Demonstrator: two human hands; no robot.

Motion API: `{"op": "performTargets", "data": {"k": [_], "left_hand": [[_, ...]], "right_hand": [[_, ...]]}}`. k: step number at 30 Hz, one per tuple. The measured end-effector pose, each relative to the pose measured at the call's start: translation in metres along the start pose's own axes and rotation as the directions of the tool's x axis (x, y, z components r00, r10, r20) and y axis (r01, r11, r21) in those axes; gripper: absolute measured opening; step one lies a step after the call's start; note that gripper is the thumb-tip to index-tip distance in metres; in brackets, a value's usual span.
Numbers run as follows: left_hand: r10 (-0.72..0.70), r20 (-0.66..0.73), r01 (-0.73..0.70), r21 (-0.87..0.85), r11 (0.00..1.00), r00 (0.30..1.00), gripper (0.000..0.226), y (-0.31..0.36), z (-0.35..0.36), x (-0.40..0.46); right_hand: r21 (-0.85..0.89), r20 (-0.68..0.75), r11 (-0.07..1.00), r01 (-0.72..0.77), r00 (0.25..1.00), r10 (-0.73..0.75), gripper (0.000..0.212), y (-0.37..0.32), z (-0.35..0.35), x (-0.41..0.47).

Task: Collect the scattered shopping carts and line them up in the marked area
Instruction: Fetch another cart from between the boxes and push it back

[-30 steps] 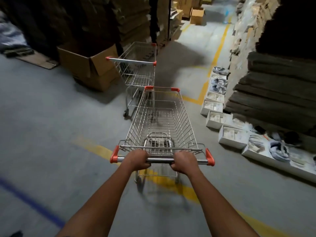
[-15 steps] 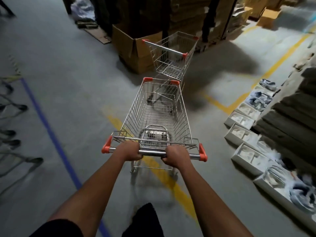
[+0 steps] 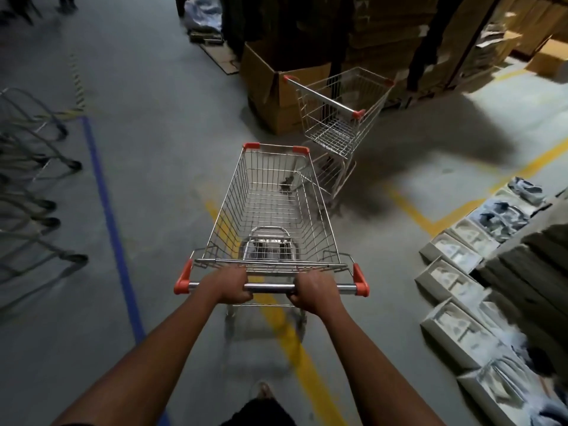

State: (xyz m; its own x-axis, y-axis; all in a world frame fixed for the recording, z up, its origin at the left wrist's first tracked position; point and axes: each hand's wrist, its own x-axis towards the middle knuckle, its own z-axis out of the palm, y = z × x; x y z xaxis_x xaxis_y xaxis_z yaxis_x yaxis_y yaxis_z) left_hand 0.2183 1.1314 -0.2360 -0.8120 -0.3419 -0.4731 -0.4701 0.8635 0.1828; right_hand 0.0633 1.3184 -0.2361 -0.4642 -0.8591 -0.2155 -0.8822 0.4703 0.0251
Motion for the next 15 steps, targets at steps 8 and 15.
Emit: {"op": "performTargets", "data": {"k": [8, 15], "left_hand": [[-0.111, -0.081, 0.109, -0.028, 0.994, 0.991, 0.031, 0.024, 0.006, 0.012], [-0.19, -0.113, 0.181, -0.083, 0.98, 0.975, 0.034, 0.046, -0.007, 0.046]], "right_hand": [[-0.06, -0.023, 0.992, 0.111, 0.993, -0.113, 0.037, 0.036, 0.001, 0.023], [-0.111, -0.031, 0.969, 0.222, 0.973, -0.227, 0.04, 0.081, -0.011, 0.074]]}}
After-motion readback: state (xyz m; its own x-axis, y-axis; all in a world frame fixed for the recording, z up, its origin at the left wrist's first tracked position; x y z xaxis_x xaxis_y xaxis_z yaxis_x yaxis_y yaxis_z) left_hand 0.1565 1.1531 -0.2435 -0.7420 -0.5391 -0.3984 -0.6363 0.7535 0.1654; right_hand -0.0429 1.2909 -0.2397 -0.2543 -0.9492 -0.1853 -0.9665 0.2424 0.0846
